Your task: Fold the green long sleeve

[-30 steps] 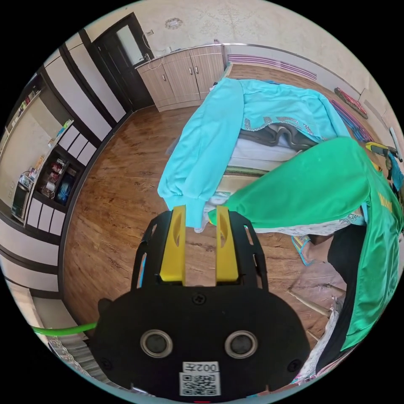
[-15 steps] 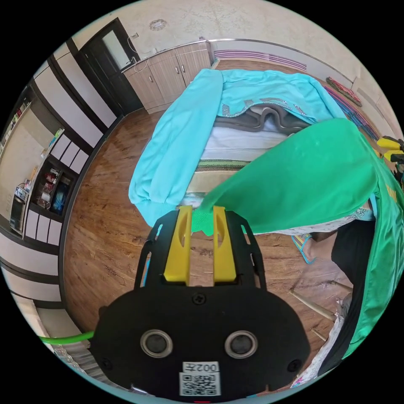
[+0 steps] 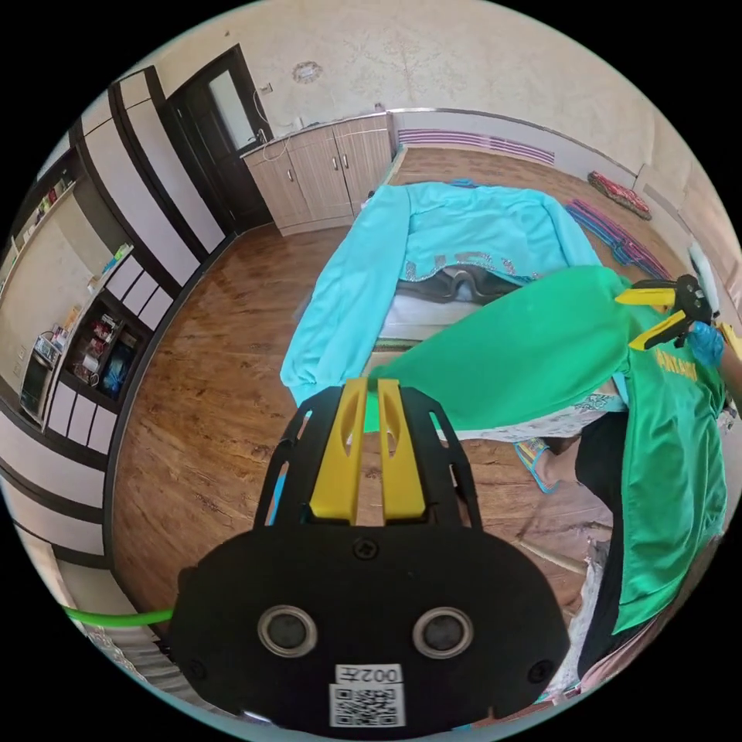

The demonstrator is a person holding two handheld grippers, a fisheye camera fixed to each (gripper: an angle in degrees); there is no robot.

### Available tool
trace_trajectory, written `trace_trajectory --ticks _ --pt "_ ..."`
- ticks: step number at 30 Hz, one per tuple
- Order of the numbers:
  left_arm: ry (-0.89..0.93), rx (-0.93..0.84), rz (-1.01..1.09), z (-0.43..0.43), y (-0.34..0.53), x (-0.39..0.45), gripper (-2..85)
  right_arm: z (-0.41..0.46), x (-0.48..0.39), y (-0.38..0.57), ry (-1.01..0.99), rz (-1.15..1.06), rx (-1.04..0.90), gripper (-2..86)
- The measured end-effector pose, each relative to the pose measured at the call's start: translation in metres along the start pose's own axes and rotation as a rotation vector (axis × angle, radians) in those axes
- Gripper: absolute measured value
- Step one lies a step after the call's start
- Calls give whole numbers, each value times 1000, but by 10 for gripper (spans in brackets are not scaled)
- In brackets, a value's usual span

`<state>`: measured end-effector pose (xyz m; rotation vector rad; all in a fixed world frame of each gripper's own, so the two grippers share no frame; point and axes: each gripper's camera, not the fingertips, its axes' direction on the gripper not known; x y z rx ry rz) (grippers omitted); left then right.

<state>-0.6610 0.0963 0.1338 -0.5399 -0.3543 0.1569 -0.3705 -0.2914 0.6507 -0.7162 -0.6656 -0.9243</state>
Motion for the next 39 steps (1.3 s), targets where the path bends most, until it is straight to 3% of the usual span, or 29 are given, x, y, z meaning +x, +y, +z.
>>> trace_trajectory --ticks 5,18,29,39 --pt "59 109 96 -82 -15 8 -5 5 -15 7 19 -19 -9 188" --pt "484 335 418 -246 -60 106 -7 13 -50 44 37 34 -8 186" --pt "687 279 663 -265 -101 241 -7 -72 -90 185 66 201 170 151" --pt "803 91 812 -233 -128 372 -7 -134 -165 301 -18 273 369 125"
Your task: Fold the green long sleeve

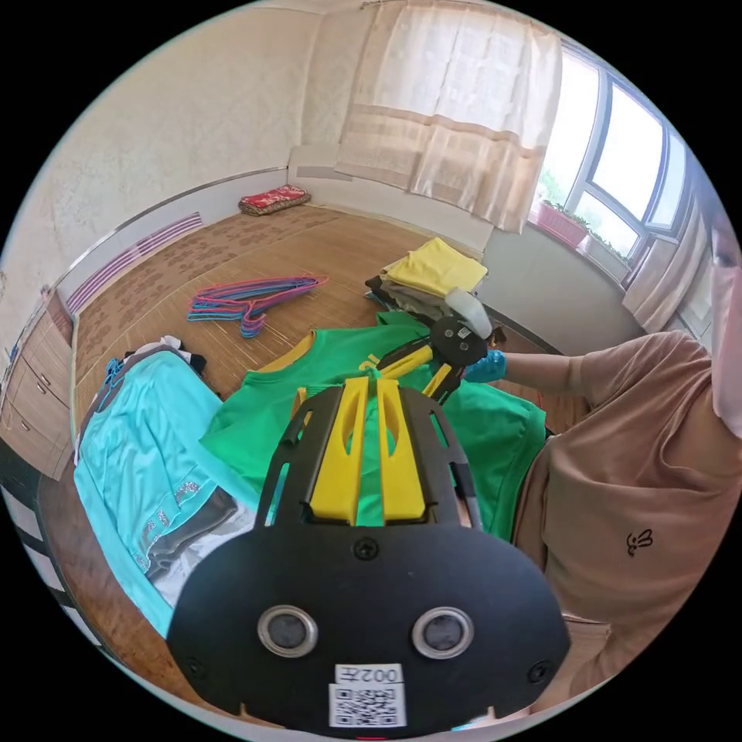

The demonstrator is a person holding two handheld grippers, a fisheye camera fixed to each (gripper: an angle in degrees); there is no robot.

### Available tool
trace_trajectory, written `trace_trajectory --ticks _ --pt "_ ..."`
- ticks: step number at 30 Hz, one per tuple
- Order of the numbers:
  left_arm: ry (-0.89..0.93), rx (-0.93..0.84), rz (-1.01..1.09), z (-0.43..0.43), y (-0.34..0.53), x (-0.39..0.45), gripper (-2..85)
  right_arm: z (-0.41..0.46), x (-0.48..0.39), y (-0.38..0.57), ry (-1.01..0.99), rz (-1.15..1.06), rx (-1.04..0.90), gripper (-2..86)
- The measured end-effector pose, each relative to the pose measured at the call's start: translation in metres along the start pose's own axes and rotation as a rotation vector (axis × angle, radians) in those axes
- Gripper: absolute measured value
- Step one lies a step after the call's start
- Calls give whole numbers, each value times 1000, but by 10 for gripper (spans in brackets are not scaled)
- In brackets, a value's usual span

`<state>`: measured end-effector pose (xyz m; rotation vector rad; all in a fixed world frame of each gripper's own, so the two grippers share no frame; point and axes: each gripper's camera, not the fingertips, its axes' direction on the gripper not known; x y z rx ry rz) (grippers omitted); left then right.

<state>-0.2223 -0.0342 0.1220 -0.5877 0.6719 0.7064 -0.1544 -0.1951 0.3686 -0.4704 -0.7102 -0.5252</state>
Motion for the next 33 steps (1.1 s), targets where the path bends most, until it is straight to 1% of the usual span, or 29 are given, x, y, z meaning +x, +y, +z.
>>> trace_trajectory --ticks 5,9,11,14,16,17,19,21,25,28,32,33 --pt "47 -80 1 56 -26 12 -6 -4 -14 19 24 91 63 91" --pt "8 -128 -17 95 -37 20 -7 15 -2 35 136 226 -35 57" --pt "-9 -145 -22 107 -40 22 -5 25 8 45 134 259 -84 41" --pt "-19 -137 -63 115 -37 22 22 36 24 62 162 322 -174 20" --pt "-82 -113 -109 114 -28 18 42 40 34 75 241 361 -268 31" --pt "-106 -111 -122 114 -25 17 43 39 36 78 246 369 -274 39" --pt "-210 -120 -193 117 -11 8 49 31 42 86 205 402 -227 67" --pt "-275 -145 -258 123 0 0 54 27 43 87 178 405 -184 83" --pt "-375 -166 -390 139 20 -14 60 35 40 79 215 353 -145 124" --pt "-450 -160 -486 151 29 -24 60 49 42 70 237 328 -149 137" --pt "-468 -164 -557 167 35 -32 66 69 52 62 235 328 -192 134" --pt "-463 -167 -572 172 36 -33 70 73 56 61 240 329 -207 121"
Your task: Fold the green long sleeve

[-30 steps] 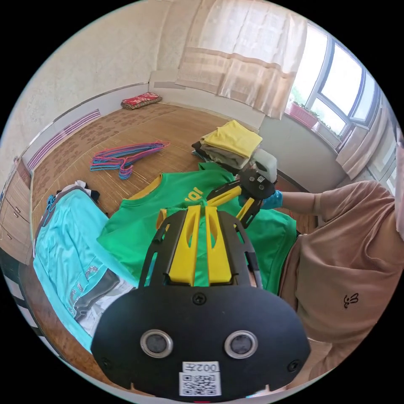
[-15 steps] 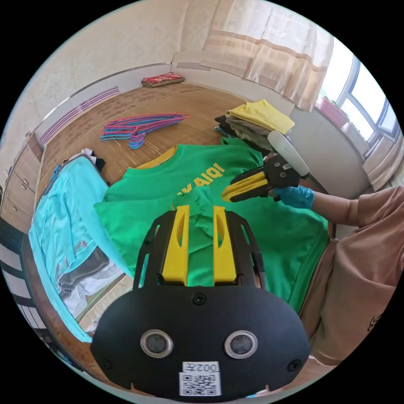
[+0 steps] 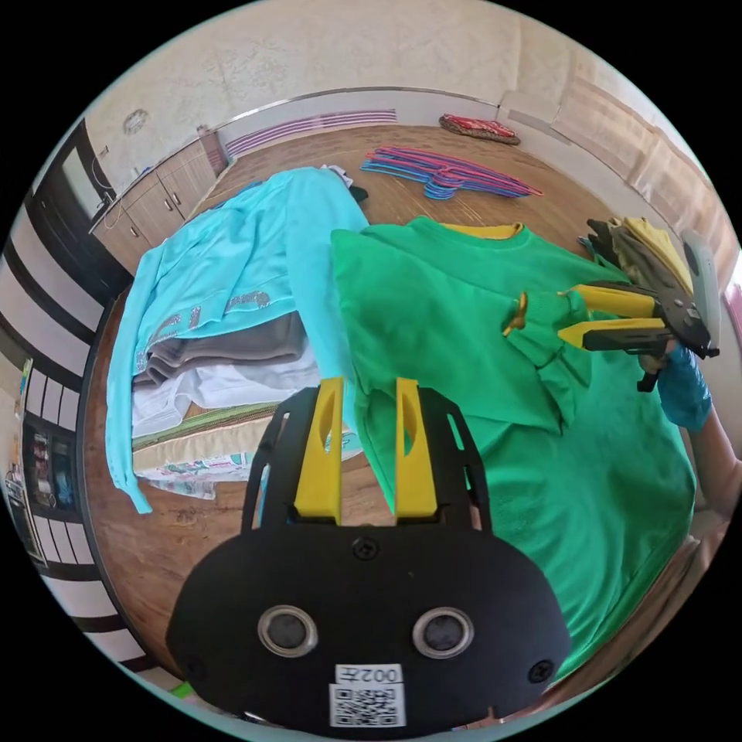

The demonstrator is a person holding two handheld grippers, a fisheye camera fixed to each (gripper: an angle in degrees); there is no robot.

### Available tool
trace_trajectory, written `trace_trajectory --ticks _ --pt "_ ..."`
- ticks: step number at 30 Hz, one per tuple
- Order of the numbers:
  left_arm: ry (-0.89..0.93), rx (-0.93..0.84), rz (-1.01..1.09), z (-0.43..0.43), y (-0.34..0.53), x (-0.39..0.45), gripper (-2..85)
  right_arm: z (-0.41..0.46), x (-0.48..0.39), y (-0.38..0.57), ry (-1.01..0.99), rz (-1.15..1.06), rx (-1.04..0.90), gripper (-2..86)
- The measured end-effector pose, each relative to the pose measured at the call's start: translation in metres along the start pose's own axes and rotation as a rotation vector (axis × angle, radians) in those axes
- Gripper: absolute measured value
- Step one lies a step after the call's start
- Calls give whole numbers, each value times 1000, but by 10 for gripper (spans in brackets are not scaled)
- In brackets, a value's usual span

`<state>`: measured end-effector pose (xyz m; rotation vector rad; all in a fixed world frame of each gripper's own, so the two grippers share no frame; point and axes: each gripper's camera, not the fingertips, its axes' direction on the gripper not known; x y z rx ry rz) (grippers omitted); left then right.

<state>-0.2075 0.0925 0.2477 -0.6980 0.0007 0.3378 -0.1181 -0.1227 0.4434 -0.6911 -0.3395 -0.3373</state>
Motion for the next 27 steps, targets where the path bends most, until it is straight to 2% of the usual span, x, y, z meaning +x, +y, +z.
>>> trace_trajectory --ticks 6,11,17,20,23,27 --pt "23 11 -45 11 -1 7 80 5 16 10 27 -8 -69 58" --pt "42 21 -64 13 -4 10 71 -19 25 43 15 -93 -61 54" --pt "54 35 -121 3 -8 17 61 -26 52 76 56 -70 -194 64" --pt "25 57 -63 -9 -12 35 57 -45 54 81 73 -56 -117 80" --pt "86 72 32 -15 -20 61 56 -52 49 80 -1 -50 -18 103" --pt "190 56 209 -6 -36 109 56 -36 32 72 30 -101 28 134"
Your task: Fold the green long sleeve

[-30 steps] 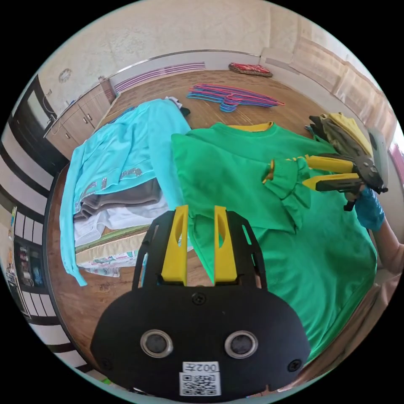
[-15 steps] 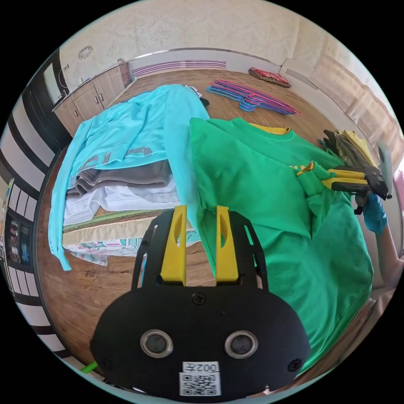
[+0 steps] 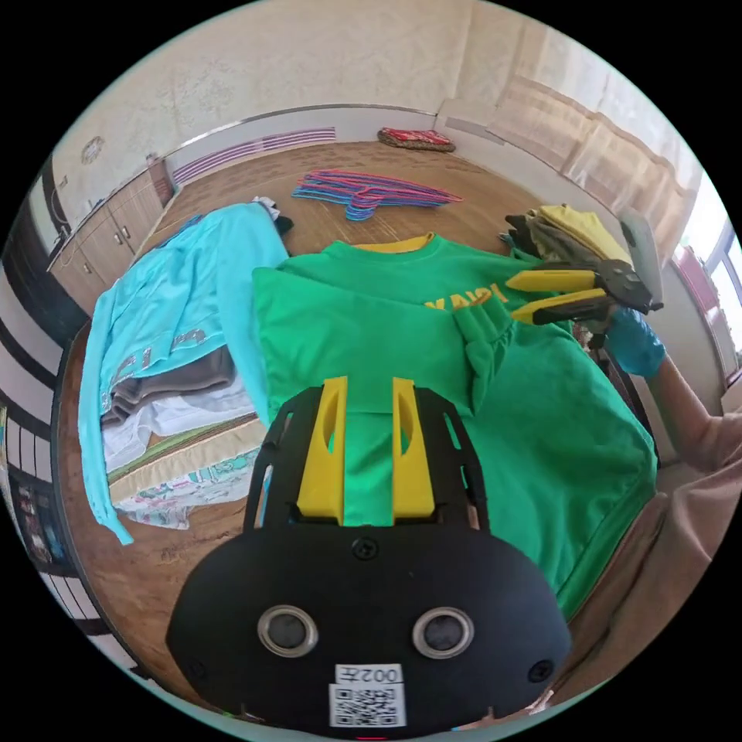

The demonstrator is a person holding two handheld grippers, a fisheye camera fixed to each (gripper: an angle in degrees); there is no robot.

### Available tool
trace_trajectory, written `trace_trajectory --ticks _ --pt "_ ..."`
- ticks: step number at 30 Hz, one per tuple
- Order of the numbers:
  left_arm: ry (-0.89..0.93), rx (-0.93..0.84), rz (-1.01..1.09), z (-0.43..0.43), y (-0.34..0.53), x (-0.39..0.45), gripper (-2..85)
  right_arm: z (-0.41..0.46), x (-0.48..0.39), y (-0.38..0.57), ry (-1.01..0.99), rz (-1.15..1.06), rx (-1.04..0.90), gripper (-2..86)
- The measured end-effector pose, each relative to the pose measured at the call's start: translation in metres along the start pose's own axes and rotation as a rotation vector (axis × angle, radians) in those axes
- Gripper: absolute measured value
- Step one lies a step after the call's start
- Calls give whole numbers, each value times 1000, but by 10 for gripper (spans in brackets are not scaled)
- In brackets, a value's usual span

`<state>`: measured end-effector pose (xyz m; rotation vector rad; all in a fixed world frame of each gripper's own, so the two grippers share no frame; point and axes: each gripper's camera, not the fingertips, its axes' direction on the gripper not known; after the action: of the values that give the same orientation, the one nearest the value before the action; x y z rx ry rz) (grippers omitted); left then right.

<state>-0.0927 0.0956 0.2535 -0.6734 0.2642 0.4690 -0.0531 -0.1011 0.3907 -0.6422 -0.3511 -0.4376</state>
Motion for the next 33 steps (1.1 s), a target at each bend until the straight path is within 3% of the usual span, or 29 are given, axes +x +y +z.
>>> trace_trajectory --ticks 5,9,15,20,26,33 --pt "72 -30 129 30 -24 41 59 30 3 -9 -73 38 -1 123" --pt "119 -54 159 53 -39 61 62 46 5 -10 -34 57 -99 55" --pt "146 -54 205 68 -56 82 71 14 4 18 -137 11 -43 14" --pt "218 -59 279 81 -66 108 76 -17 1 54 -169 -12 -53 12" --pt "288 -139 375 102 -66 144 61 -21 9 106 -244 43 -194 40" --pt "288 -120 350 110 -69 165 60 -35 19 124 -70 106 -153 76"
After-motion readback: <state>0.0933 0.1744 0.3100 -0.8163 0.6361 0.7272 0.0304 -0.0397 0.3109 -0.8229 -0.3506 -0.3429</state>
